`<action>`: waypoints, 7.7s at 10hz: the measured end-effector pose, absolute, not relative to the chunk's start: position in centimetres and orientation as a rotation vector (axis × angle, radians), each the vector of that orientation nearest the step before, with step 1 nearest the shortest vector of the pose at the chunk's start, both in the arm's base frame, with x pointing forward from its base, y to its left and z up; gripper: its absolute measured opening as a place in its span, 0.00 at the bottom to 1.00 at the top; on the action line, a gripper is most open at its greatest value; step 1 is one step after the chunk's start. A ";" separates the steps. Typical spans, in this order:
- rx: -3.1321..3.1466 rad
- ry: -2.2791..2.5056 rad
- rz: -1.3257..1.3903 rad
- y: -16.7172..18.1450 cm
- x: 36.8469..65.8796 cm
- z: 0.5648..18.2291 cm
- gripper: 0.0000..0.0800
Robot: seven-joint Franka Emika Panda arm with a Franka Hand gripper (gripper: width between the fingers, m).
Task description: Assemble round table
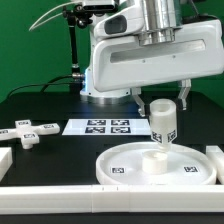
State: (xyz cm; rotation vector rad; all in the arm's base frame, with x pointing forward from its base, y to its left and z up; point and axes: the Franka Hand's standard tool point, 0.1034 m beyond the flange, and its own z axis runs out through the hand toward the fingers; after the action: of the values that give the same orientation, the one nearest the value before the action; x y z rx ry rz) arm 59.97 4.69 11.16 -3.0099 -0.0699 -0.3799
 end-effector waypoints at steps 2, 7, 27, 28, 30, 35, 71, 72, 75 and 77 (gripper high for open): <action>-3.032 -0.241 -0.501 4.0 60.3 11.3 0.51; -3.036 -0.329 -0.556 3.5 60.9 12.6 0.51; -3.031 -0.328 -0.707 4.6 58.1 10.4 0.51; -3.034 -0.328 -0.696 4.5 57.9 10.0 0.51; -3.036 -0.327 -0.684 4.5 57.7 9.6 0.51; -3.034 -0.326 -0.728 4.4 57.9 9.5 0.64; -2.986 0.329 -0.002 3.9 57.7 8.6 0.51; -2.962 0.475 0.008 3.9 57.7 8.6 0.51; -2.861 0.911 0.042 4.1 57.6 8.5 0.51; -2.780 1.144 0.061 4.3 57.5 8.5 0.51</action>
Offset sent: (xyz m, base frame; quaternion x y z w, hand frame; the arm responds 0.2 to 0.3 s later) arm 0.0072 -0.0170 0.0284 -0.0368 0.0031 -0.1194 0.9922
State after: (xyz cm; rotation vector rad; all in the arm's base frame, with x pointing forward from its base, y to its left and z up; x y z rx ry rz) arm 57.48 4.34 8.48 -2.7797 1.1439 0.0608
